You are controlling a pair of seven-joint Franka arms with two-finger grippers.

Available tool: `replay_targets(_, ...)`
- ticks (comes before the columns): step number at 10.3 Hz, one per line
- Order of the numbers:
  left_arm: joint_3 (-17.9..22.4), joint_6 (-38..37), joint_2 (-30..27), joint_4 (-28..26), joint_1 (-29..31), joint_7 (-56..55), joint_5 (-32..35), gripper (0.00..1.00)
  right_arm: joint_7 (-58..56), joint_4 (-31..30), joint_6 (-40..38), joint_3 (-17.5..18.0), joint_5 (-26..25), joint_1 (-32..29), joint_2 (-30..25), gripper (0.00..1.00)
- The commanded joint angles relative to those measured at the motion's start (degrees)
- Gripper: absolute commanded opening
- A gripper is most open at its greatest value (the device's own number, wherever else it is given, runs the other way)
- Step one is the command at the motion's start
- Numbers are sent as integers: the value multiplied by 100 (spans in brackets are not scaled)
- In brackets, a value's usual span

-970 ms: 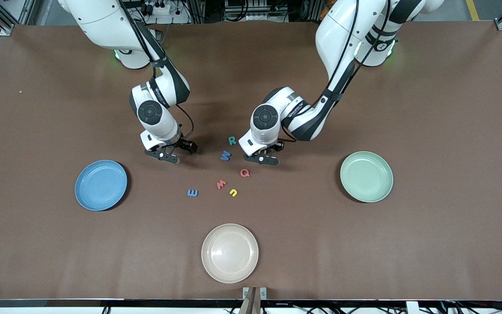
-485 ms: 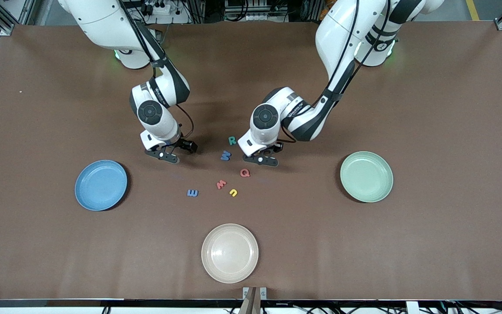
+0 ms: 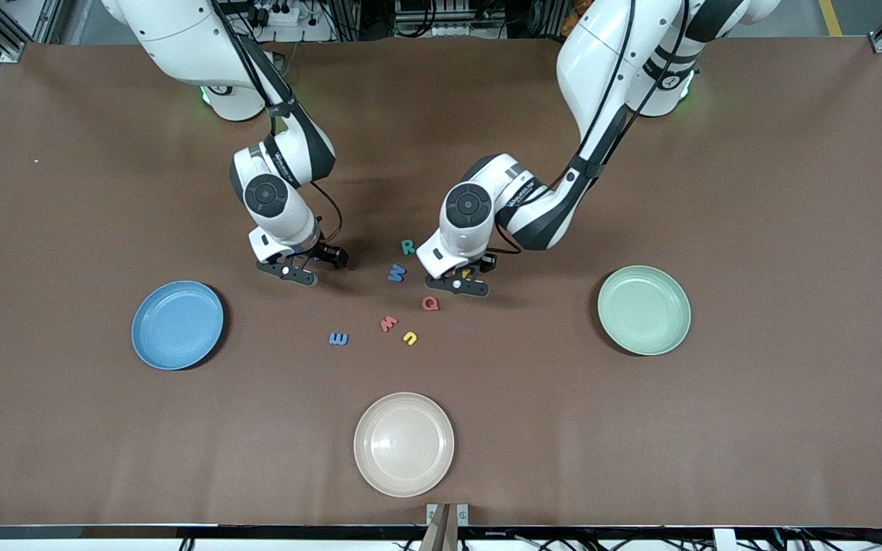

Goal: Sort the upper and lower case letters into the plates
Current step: 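Grasp the H with the left gripper while the right gripper grasps blue a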

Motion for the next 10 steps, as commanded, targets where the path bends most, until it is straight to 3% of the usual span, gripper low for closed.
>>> replay_targets(1,22,-9,-1,-33,-11,38,106,51,160,-136,7,-24,37,115,-81,1)
replay_targets(7,13,35,131,-25,-55,179,668,53,133,-58,-309,-24,37,98,-344,1)
replay_targets(10,22,61,139,-16,-55,276,713,52,-15,441,-852,-94,11,-129,-424,0)
